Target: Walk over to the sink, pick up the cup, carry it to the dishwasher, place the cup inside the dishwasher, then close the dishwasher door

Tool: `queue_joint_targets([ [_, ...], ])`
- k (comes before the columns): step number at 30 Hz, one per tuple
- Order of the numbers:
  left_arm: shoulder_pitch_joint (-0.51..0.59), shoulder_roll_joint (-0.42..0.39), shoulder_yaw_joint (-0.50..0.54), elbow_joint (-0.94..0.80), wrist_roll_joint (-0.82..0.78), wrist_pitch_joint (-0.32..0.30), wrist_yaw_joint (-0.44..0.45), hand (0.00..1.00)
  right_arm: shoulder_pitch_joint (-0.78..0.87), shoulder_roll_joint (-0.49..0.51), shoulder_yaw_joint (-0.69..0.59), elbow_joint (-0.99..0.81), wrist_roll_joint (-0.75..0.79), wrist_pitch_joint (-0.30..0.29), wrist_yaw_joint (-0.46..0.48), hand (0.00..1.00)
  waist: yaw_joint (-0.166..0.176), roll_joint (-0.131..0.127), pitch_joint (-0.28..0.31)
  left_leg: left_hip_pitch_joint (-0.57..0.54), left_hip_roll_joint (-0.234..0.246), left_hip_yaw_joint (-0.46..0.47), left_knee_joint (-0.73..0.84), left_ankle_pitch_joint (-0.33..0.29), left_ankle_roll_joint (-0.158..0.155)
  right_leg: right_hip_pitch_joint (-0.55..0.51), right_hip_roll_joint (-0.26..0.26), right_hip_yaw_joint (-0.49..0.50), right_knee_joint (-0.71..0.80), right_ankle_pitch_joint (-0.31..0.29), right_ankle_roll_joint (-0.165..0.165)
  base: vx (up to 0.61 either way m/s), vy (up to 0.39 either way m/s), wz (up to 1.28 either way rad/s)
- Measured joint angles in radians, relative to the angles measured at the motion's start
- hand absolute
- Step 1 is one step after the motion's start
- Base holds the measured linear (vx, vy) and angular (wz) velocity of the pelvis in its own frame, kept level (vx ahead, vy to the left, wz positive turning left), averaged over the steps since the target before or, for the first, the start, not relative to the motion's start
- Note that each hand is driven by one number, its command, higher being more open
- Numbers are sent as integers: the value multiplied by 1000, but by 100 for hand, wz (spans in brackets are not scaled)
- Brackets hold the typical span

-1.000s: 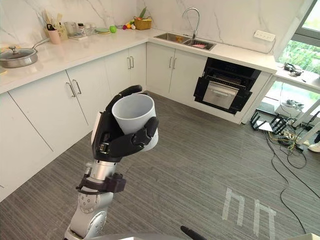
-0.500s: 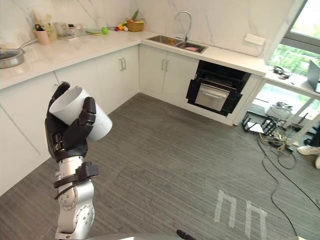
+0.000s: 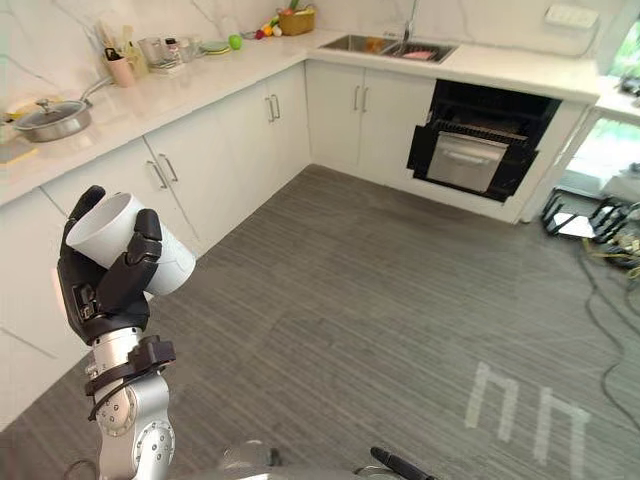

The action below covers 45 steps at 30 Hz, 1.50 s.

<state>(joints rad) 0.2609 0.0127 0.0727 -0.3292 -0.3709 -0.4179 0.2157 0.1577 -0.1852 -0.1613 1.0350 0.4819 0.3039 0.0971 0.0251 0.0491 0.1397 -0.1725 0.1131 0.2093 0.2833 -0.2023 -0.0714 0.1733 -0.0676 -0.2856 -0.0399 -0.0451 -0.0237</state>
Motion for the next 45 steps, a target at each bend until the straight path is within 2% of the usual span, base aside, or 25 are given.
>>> queue_joint_targets([
  [1,4,-10,-2,-1,1,0,-2,0,2,-6,-5,3,-6,-1,11,100,9,22,-12,-12,13,-36,-58,4,-13,13,26,10,-9,-1,6,199,125,-9],
  [2,6,-25,-4,-3,3,-3,-10,0,-3,-32,-11,11,-6,-2,27,100,10,65,-7,-57,56,-70,-8,78,-57,-22,63,76,136,-45,2,312,113,4],
  [3,7,-21,-10,28,7,-13,-19,0,2,-21,-13,27,-12,-7,14,100,9,42,-2,-61,40,-83,59,101,-40,-1,45,83,171,-126,29,320,135,10],
  [4,18,-22,-9,42,6,-11,-18,0,3,-19,-14,33,-12,-5,11,100,13,33,-8,-56,34,-88,72,102,-34,12,35,85,172,-137,33,304,174,7],
  [6,26,-25,-2,107,-7,-11,-19,0,2,-7,-21,37,-14,3,8,100,24,22,-23,-10,-17,-66,53,156,42,19,-21,99,226,-194,79,279,216,-13],
  [9,18,-8,-15,128,-54,0,-31,0,28,28,-45,36,-6,-9,-33,100,25,-34,-76,30,-114,-40,1,137,87,-6,-121,87,348,-232,116,367,215,4],
  [11,-2,4,-49,117,-64,8,-35,0,30,37,-75,29,10,-17,-43,100,19,-45,-67,93,-130,-37,-8,111,100,-61,-169,76,563,-203,150,399,202,4],
  [12,-8,17,-63,91,-63,19,-41,0,26,43,-83,26,27,-22,-44,100,18,-60,-56,142,-147,-37,-26,90,111,-101,-210,53,700,-167,143,347,155,-4],
  [13,-8,46,-112,51,-58,26,-44,0,35,47,-91,6,35,-39,-46,100,6,-65,-55,224,-162,-37,-91,82,120,-165,-258,47,888,-39,91,342,135,-4],
  [14,-12,56,-126,40,-52,25,-44,0,38,47,-91,1,37,-44,-46,100,0,-63,-57,249,-161,-41,-113,80,124,-190,-260,56,940,-31,85,269,92,-2],
  [17,-82,82,-158,19,2,23,-38,0,16,73,-102,-29,47,-52,-22,100,-41,-58,-56,314,-137,-62,-183,81,117,-347,-194,40,965,-168,77,350,30,15],
  [19,-124,74,-171,20,3,25,-31,0,7,83,-108,-50,48,-49,-10,100,-54,-48,-48,355,-104,-64,-203,66,95,-421,-123,0,771,-190,71,392,-33,9],
  [23,-149,46,-216,21,-1,32,-26,0,33,91,-107,-113,48,-16,-15,100,-67,-32,-35,431,-41,-95,-184,-9,47,-433,5,129,308,-43,84,462,-128,33],
  [25,-142,41,-239,21,-1,32,-31,0,56,103,-106,-144,48,-10,-15,100,-68,-59,-26,479,-46,-121,-135,-98,10,-422,-24,179,322,44,93,507,-252,56],
  [26,-115,29,-252,25,-1,31,-33,0,55,91,-109,-155,49,-8,-15,100,-69,-44,-14,511,-24,-127,-100,-150,-14,-422,-13,168,413,92,56,578,-314,37],
  [27,-93,4,-270,26,-2,32,-43,0,53,58,-95,-171,47,0,-13,100,-68,5,-24,509,25,-127,-73,-177,-30,-432,19,139,464,27,34,553,-307,27],
  [31,-84,-13,-276,26,-6,31,-84,0,21,47,-63,-183,46,46,-17,100,-59,4,-20,449,67,-137,109,-127,11,-426,45,103,534,-92,14,398,-297,14],
  [32,-79,-22,-278,26,-13,31,-86,0,23,44,-65,-186,46,57,-23,100,-49,13,-9,352,103,-147,349,-69,-4,-372,66,100,504,-106,11,325,-228,-8],
  [33,-73,-40,-283,24,-14,31,-89,0,40,35,-58,-208,46,68,-34,100,-41,26,-5,238,143,-179,588,75,-17,-310,99,93,455,-109,6,319,-181,-7],
  [34,-65,-49,-284,18,-14,31,-90,0,48,29,-44,-222,46,70,-39,100,-36,25,-3,185,159,-185,692,129,-38,-278,112,94,431,-112,1,341,-119,-3],
  [36,-42,-53,-285,8,-16,29,-106,0,83,24,-19,-242,49,73,-55,100,-21,24,-6,20,181,-138,886,77,6,-162,135,94,344,-120,-21,392,-73,1],
  [38,-35,-44,-271,6,-26,24,-128,0,82,15,-2,-226,59,79,-60,100,-8,20,-10,-50,175,-64,769,15,33,-97,135,99,276,-110,-41,366,-35,-6],
  [41,-33,-19,-244,13,-45,23,-136,0,34,3,19,-133,70,88,-59,100,6,2,-15,-9,64,-17,179,19,25,-27,102,147,201,-96,-31,393,69,-40],
  [44,-18,-10,-241,25,-46,17,-136,0,0,5,22,-79,69,88,-48,100,18,-10,-26,40,-32,-131,-124,227,3,9,68,223,152,-105,7,454,204,-65],
  [45,-22,-10,-257,50,-45,7,-136,0,-8,12,20,-67,64,84,-46,100,13,-14,-32,54,-53,-130,-117,267,52,22,50,240,144,-121,31,394,194,-34],
])
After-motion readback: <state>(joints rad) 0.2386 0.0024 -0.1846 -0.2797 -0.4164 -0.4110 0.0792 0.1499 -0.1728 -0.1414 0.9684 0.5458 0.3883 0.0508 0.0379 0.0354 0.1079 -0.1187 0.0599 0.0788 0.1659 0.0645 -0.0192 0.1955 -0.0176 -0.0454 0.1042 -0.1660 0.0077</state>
